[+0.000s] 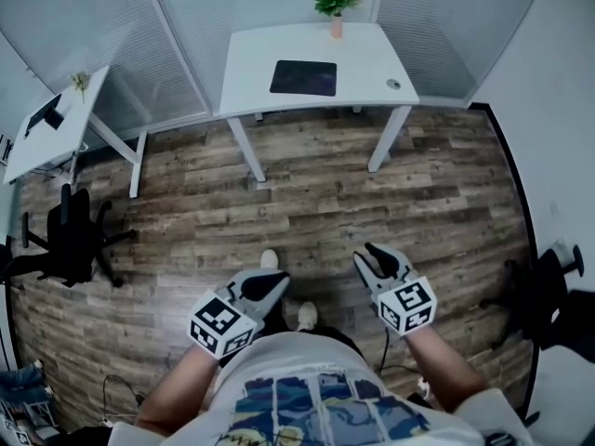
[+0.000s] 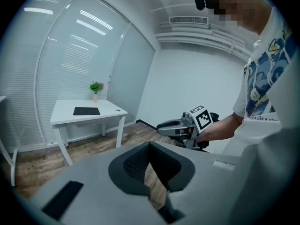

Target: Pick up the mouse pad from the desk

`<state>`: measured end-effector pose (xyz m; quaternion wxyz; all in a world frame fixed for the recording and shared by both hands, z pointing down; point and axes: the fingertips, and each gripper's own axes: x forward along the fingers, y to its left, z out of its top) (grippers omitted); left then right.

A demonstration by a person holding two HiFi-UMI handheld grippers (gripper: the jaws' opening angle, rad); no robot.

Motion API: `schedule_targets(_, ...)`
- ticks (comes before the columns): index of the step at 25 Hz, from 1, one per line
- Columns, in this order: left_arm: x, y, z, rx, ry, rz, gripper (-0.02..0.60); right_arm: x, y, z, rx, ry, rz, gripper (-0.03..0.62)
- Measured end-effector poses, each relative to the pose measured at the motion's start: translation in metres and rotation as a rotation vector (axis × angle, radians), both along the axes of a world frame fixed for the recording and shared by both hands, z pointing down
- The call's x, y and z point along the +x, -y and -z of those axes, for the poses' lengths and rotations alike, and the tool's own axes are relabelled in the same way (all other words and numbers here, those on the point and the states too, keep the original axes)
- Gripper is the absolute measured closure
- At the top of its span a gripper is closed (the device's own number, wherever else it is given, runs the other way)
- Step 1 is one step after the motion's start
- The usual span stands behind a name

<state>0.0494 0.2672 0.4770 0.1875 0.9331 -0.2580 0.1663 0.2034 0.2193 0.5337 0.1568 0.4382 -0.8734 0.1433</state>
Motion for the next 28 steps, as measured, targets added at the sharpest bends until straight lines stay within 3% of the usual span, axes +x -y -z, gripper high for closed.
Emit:
schedule_targets(5, -0.009, 0.038, -0.006, -0.022, -0.024, -0.019, 0.58, 0.0, 0.045, -0.002, -0.004, -0.01, -0.025, 0.471)
schedule_targets(13, -0.019, 0.152, 0.003, 0.006, -0.063, -0.045, 0.58, 0.01, 0.149, 0.001, -0.01, -0.051, -0.083, 0.477)
schedule_targets(18, -0.034, 0.212, 0.011, -0.031, -0.13, -0.033, 0.58, -0.001, 0.218, 0.003, -0.021, -0.072, -0.093, 0.478)
schedule_targets(28, -0.086, 0.313, 0.006, -0.032, -0.126, -0.039, 0.58, -0.021, 0.359, 0.005, 0.0, -0.092, -0.164, 0.479)
